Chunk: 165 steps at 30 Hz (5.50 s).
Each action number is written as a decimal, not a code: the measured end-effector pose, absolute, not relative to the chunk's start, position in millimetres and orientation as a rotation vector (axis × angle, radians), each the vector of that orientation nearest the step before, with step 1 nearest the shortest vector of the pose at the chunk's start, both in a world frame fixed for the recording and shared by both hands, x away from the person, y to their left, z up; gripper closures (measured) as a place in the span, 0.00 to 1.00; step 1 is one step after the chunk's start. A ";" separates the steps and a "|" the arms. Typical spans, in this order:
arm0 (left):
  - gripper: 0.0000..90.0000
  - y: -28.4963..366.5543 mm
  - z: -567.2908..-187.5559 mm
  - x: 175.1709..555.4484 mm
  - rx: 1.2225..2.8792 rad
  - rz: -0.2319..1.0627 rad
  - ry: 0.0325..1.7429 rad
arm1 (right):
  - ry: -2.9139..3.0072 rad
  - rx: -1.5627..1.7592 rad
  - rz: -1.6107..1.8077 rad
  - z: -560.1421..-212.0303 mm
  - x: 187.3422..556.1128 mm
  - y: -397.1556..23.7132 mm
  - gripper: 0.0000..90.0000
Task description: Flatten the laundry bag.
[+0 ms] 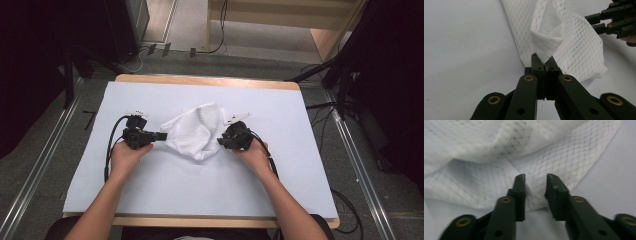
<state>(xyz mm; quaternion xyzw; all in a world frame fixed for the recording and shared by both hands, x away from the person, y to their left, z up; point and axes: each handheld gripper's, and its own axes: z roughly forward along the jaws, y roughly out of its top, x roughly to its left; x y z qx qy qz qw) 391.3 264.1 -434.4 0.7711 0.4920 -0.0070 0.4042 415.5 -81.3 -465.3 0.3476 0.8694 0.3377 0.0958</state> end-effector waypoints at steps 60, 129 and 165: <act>0.84 266.4 -435.7 423.3 2.002 -0.031 1.265 | 2.468 1.229 1.017 -457.9 463.4 -98.4 0.66; 0.69 299.7 -419.2 382.2 1.974 0.000 1.221 | 2.559 1.221 1.184 -445.4 495.3 -30.9 0.52; 0.68 305.3 -418.7 386.9 1.954 0.006 1.239 | 2.572 0.983 1.383 -397.3 419.4 -37.3 1.00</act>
